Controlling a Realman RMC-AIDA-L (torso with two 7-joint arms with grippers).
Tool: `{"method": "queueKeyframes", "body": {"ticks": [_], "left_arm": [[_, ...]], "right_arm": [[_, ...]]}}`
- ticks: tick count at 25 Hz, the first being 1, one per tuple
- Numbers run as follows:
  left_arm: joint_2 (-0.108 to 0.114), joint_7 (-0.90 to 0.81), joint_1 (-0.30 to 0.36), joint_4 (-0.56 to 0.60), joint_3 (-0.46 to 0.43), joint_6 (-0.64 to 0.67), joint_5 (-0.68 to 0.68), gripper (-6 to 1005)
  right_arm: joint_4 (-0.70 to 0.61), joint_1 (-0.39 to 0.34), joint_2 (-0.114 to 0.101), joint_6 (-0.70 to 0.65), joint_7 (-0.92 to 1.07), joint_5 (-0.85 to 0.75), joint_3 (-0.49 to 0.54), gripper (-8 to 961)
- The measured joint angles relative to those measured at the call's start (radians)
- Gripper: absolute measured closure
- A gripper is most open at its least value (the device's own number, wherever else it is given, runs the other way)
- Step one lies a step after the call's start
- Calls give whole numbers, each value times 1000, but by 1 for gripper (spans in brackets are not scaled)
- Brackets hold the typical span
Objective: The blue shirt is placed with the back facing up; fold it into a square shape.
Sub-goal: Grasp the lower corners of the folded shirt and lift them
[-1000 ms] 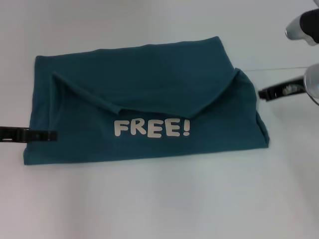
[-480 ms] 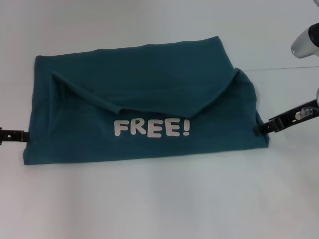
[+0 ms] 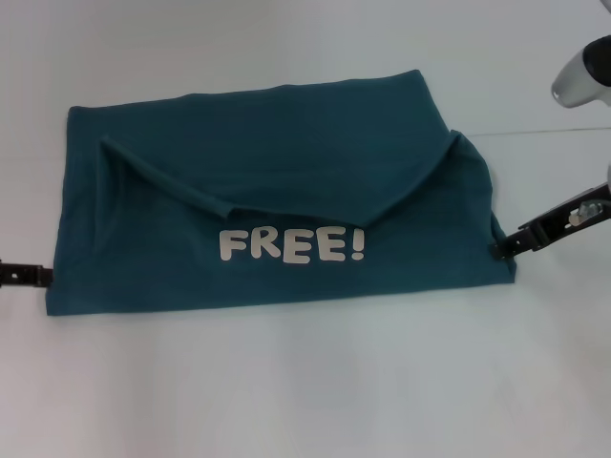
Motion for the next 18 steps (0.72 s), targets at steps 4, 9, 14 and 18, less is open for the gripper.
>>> {"method": "queueKeyframes", "body": {"ticks": [4, 9, 14, 18], "left_arm": [[-5, 2, -4, -2, 19, 17, 1, 102], [-8, 2, -8, -3, 69, 27, 1, 106], [-30, 6, -10, -7, 119, -21, 2, 110], [-41, 6, -11, -24, 171, -59, 5, 113]], "right_arm": [[3, 5, 0, 3, 1, -2, -9, 155], [3, 6, 0, 7, 3, -2, -13, 155], [5, 5, 2, 8, 0, -2, -12, 155], [7, 5, 3, 8, 0, -2, -13, 155]]}}
